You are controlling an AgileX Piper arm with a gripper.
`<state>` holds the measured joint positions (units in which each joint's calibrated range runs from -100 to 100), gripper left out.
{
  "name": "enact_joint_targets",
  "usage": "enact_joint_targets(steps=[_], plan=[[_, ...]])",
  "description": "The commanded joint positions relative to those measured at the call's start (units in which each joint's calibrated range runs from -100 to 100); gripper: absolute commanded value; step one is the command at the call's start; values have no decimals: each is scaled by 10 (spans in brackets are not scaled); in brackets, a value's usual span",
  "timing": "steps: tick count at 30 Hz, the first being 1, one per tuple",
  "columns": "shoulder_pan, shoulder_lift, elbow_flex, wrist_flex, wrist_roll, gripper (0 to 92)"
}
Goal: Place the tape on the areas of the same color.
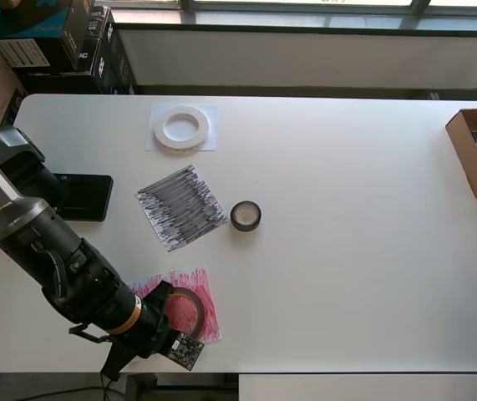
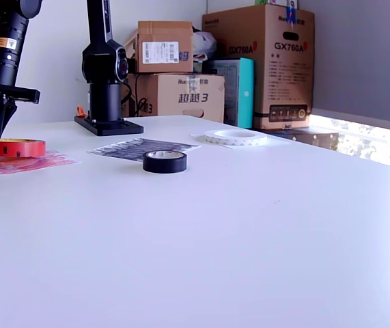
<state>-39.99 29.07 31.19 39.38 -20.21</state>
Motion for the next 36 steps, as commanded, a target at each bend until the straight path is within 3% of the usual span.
enact_joint_targets(steps=[1,9,13,36], plan=[[5,4,6,0,-2,14],[10,5,7,5,-21,325],[10,7,7,5,-30,409],[50,-88,-5,-1,-46,429]])
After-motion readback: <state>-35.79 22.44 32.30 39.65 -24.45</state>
